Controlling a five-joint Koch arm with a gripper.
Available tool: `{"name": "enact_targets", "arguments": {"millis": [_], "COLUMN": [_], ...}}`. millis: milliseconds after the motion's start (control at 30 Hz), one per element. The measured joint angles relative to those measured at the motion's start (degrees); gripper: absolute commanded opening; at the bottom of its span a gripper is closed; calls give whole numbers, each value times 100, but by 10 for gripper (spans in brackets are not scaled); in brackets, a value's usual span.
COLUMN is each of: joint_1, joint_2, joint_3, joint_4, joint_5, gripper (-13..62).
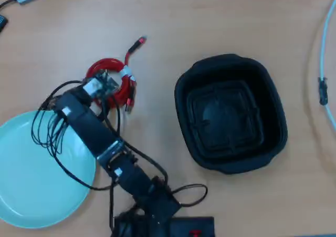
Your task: Put a black charging cable in a black bowl and put a red charging cable in a green bowl
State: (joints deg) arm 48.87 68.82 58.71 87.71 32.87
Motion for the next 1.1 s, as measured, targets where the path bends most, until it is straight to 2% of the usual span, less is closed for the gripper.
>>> {"name": "enact_targets", "arguments": {"millis": [400, 733, 767, 833, 933, 967, 1100], "joint_1": [527, 668, 668, 668, 721, 721, 721], "joint_2": [-896, -1424, -1433, -1459, -1468, -1459, -1468], "joint_3": [-993, -1028, -1028, -1028, -1037, -1072, -1204], "joint_4": [0, -9, 0, 0, -79, -79, -44], "joint_5": [738, 729, 729, 729, 747, 747, 782], "gripper": [381, 369, 348, 260, 48, 3, 8]}}
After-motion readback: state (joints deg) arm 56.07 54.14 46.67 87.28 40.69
